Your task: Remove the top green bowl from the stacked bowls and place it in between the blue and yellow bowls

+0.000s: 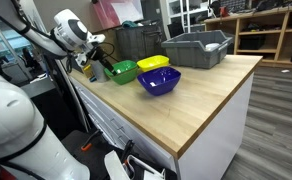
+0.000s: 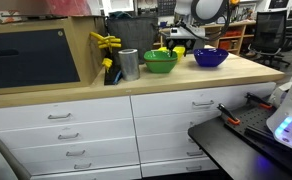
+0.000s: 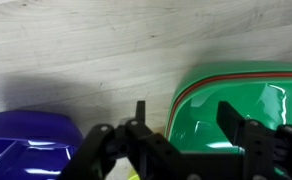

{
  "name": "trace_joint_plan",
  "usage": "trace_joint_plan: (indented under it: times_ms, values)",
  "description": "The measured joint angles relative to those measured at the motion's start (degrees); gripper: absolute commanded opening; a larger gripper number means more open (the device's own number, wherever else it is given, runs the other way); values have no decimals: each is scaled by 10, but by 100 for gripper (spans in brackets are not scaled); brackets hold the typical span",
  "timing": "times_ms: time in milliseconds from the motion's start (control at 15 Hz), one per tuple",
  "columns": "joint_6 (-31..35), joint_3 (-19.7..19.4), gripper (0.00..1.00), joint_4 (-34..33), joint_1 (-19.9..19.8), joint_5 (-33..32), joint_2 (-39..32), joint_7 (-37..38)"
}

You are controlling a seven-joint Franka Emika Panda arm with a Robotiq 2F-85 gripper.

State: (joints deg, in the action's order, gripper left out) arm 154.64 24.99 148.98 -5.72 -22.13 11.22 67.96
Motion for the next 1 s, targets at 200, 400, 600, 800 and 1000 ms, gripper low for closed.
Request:
trace_joint_plan:
  times_ms: [200, 400, 600, 800, 1000]
  values:
    - [0, 3, 20, 0, 0, -8, 0, 15]
    - [0, 3, 0, 0, 0, -15, 0, 24]
    - [0, 3, 0, 0, 0, -16, 0, 24]
    - [0, 3, 0, 0, 0, -16, 0, 24]
    - [0, 3, 28, 0, 1, -16, 0, 24]
